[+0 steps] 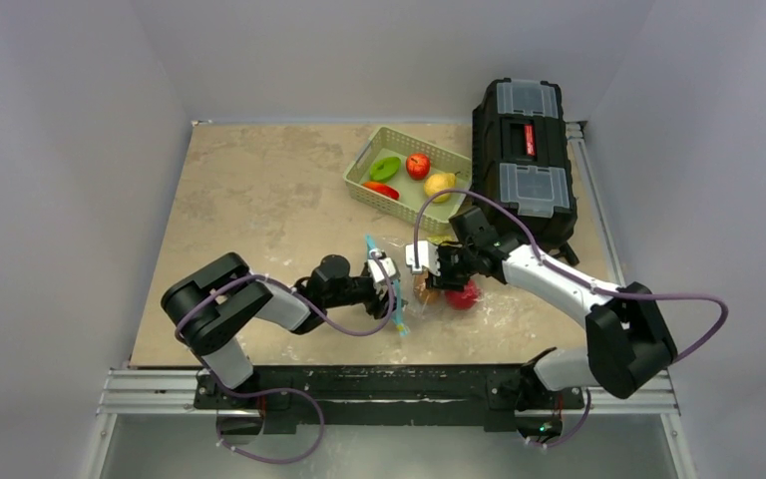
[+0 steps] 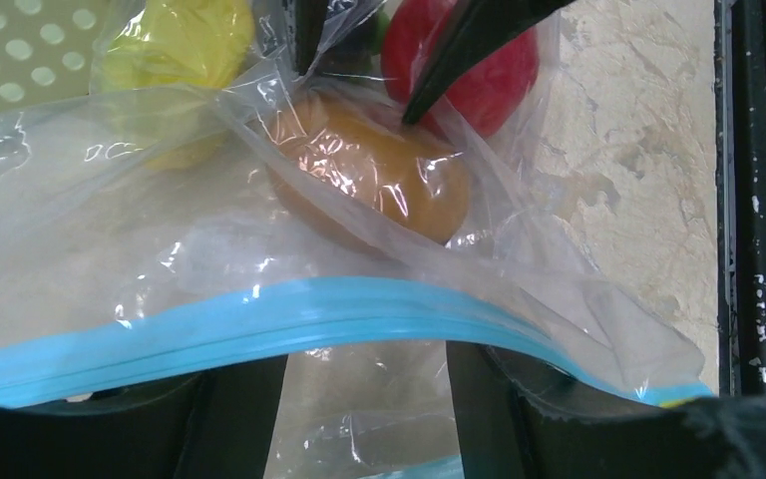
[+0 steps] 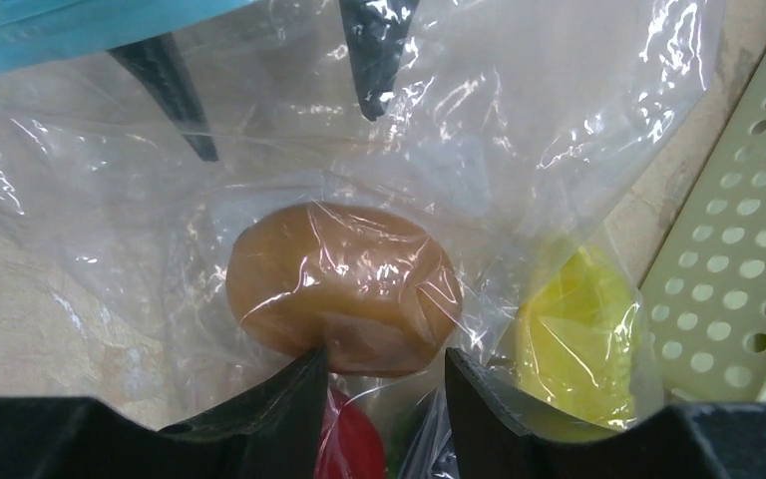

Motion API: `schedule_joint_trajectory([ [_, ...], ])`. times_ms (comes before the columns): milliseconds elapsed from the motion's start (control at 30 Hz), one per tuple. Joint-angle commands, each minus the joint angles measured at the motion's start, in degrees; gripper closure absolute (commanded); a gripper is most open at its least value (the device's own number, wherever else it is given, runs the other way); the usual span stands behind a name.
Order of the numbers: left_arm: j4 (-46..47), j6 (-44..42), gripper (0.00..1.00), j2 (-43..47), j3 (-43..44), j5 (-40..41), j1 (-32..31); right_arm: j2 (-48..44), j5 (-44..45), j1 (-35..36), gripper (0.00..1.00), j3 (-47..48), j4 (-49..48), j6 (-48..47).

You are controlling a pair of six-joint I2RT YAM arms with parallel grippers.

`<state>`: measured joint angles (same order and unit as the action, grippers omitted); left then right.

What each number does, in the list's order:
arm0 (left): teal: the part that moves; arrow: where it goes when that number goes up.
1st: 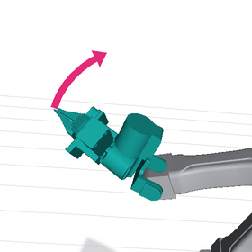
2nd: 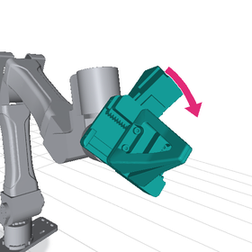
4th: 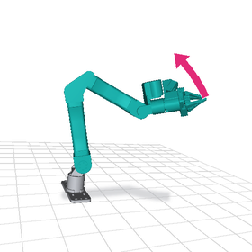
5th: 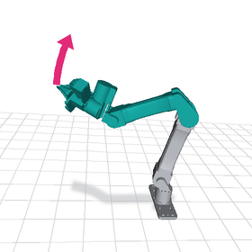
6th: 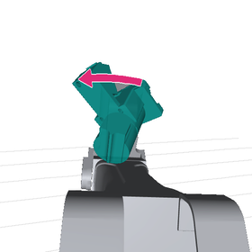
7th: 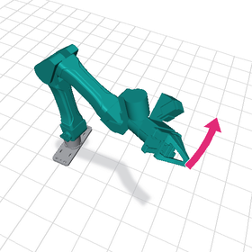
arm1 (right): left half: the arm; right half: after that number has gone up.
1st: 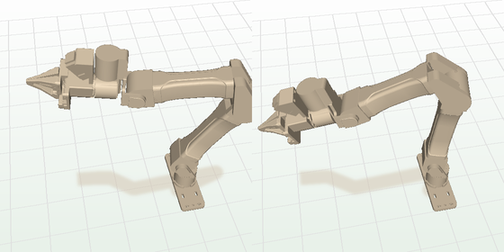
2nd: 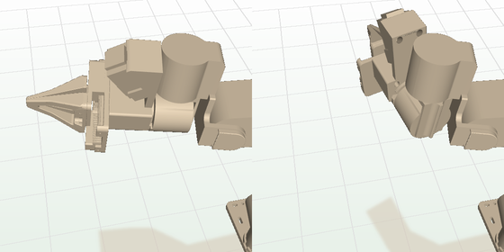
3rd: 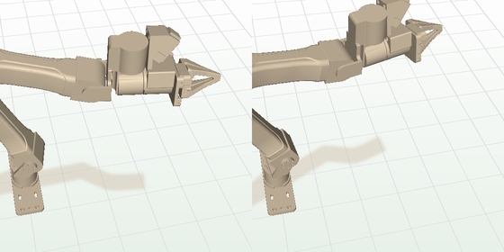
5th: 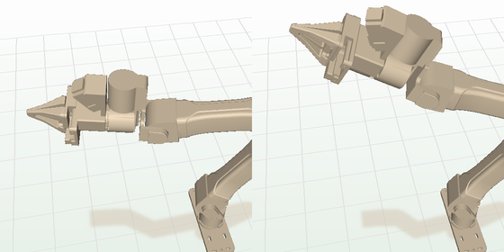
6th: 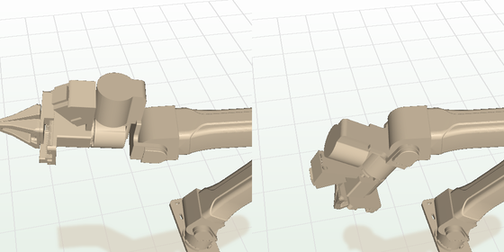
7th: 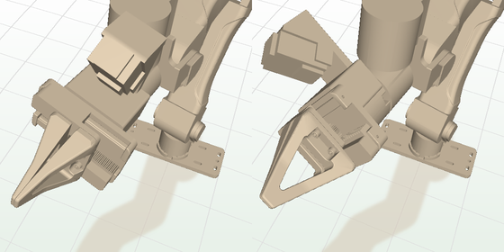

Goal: Open the zip-top bag and remove the fake food
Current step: Pick up the fake fruit from the zipper food storage bag.

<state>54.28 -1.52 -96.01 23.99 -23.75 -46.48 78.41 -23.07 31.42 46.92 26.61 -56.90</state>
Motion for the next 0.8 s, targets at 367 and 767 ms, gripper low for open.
schedule_joint_trajectory([
  [367, 12.1, -4.4, 0.18, -4.7, -0.2, 5.0, -4.3, 4.8, 1.8, 4.0, 0.78, 2.2, 0.7, 0.9],
  [767, 25.9, 3.5, 0.0, -8.1, -5.3, 9.1, -4.9, 6.4, -3.6, 5.9, 0.82, 3.6, -0.4, 4.0],
])
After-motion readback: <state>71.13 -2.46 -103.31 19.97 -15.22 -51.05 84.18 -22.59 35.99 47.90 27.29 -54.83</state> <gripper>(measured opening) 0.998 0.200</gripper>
